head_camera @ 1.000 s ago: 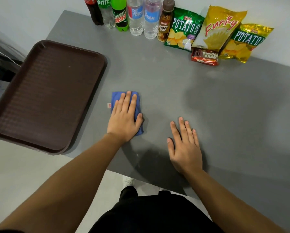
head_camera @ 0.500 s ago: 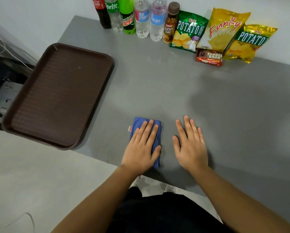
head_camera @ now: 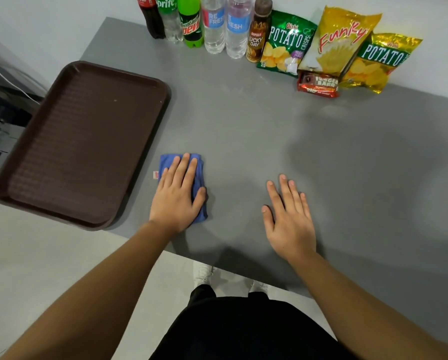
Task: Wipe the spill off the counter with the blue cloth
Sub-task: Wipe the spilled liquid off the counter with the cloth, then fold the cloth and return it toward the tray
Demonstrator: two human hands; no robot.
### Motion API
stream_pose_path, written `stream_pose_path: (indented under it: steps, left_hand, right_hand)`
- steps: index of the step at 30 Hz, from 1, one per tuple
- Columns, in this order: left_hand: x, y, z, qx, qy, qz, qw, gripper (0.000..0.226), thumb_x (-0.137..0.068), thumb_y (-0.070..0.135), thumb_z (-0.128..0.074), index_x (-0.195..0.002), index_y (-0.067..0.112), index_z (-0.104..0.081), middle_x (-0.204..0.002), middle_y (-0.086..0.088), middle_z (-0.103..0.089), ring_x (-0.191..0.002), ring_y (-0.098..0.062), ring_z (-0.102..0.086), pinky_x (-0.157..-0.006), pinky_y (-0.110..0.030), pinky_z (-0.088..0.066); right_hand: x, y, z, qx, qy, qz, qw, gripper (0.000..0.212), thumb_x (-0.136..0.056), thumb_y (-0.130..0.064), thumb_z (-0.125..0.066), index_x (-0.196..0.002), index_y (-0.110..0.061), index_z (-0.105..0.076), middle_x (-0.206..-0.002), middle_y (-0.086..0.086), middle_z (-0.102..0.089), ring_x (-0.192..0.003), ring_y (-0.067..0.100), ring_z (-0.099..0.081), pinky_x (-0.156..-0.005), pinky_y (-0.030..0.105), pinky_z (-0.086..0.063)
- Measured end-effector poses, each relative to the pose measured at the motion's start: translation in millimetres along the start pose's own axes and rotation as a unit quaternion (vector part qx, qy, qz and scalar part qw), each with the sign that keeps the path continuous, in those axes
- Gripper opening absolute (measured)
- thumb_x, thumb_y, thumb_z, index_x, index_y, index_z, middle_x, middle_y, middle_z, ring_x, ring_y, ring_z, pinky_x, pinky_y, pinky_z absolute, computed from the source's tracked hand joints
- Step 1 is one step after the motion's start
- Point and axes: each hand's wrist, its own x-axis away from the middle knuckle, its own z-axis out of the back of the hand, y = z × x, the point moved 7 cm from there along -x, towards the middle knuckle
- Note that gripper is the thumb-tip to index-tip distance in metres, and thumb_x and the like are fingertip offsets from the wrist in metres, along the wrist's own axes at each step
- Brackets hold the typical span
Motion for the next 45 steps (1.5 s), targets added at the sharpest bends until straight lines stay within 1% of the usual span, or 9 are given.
stream_pose_path:
  steps: [6,12,17,20,23,27,31,38,45]
  left_hand:
    - [-38,51,-6,-0.002,-0.008,-0.019,1.0,0.074,-0.102,0.049,-0.037,-0.164,0.011,-0.023,-0.172,-0.01,-0.022,-0.159,-0.029,-0.015,-0.129,-0.048,-0.013]
    - [-12,81,-13,0.008,-0.041,-0.099,0.994,0.072,-0.107,0.052,-0.031,-0.166,0.016,-0.012,-0.174,-0.005,-0.011,-0.161,-0.023,-0.003,-0.13,-0.047,-0.01]
    - [15,84,-12,0.011,-0.066,-0.154,0.986,0.072,-0.107,0.052,-0.036,-0.166,0.016,-0.016,-0.174,-0.004,-0.01,-0.161,-0.022,0.0,-0.131,-0.046,-0.007]
    - [16,85,-2,0.042,-0.063,-0.155,0.985,0.068,-0.107,0.047,-0.042,-0.164,0.016,-0.024,-0.172,-0.007,-0.02,-0.161,-0.025,-0.01,-0.13,-0.047,-0.009]
    - [17,82,18,0.082,-0.024,-0.157,0.984,0.054,-0.105,0.032,-0.056,-0.153,0.007,-0.049,-0.16,-0.016,-0.044,-0.152,-0.035,-0.036,-0.126,-0.051,-0.025]
    - [28,52,42,0.107,0.044,-0.105,0.988,0.04,-0.1,0.016,-0.065,-0.137,0.001,-0.063,-0.141,-0.019,-0.061,-0.127,-0.04,-0.059,-0.11,-0.053,-0.046]
    - [45,11,60,0.139,0.071,-0.011,0.988,0.035,-0.102,0.018,-0.06,-0.137,0.011,-0.064,-0.13,-0.007,-0.065,-0.113,-0.028,-0.061,-0.093,-0.042,-0.055]
    - [73,-41,76,0.16,0.083,0.076,0.981,0.031,-0.102,0.015,-0.061,-0.133,0.011,-0.066,-0.119,-0.008,-0.07,-0.109,-0.03,-0.064,-0.088,-0.042,-0.056]
    - [83,-66,78,0.183,0.064,0.081,0.978,0.033,-0.104,0.021,-0.057,-0.136,0.021,-0.064,-0.122,0.003,-0.069,-0.111,-0.019,-0.062,-0.089,-0.033,-0.053]
  right_hand:
    - [-1,-1,1,0.007,-0.007,0.01,1.0,0.059,-0.107,-0.045,-0.033,-0.162,-0.027,-0.023,-0.172,0.003,-0.015,-0.159,0.021,-0.011,-0.129,0.043,-0.014]
    - [-2,-2,1,0.011,-0.022,0.007,1.0,0.06,-0.106,-0.046,-0.031,-0.162,-0.028,-0.022,-0.172,0.002,-0.015,-0.159,0.022,-0.012,-0.129,0.044,-0.015]
    - [-4,-4,4,0.004,-0.033,0.002,0.999,0.059,-0.106,-0.045,-0.032,-0.161,-0.025,-0.029,-0.171,0.005,-0.02,-0.158,0.024,-0.018,-0.127,0.045,-0.016]
    - [-5,-7,9,-0.009,-0.04,-0.002,0.999,0.058,-0.104,-0.042,-0.039,-0.159,-0.023,-0.035,-0.169,0.006,-0.026,-0.156,0.027,-0.024,-0.126,0.048,-0.021]
    - [-10,-10,16,-0.017,-0.049,-0.018,0.998,0.053,-0.103,-0.038,-0.05,-0.153,-0.021,-0.045,-0.166,0.009,-0.033,-0.153,0.031,-0.031,-0.123,0.05,-0.028]
    - [-32,-28,33,-0.062,-0.014,-0.051,0.997,0.035,-0.1,-0.031,-0.06,-0.127,-0.011,-0.067,-0.143,0.014,-0.058,-0.129,0.038,-0.055,-0.104,0.049,-0.047]
    - [-66,-75,41,-0.077,-0.058,0.011,0.995,0.033,-0.103,-0.035,-0.053,-0.122,-0.011,-0.067,-0.124,0.011,-0.063,-0.115,0.036,-0.057,-0.097,0.045,-0.046]
    - [-103,-136,18,0.006,-0.219,0.089,0.972,0.061,-0.096,-0.06,-0.055,-0.139,-0.017,-0.053,-0.133,0.009,-0.052,-0.128,0.03,-0.047,-0.106,0.042,-0.041]
    - [-117,-140,6,-0.098,-0.316,0.017,0.944,0.061,-0.087,-0.044,-0.076,-0.132,-0.009,-0.053,-0.136,0.011,-0.058,-0.124,0.033,-0.055,-0.099,0.037,-0.043]
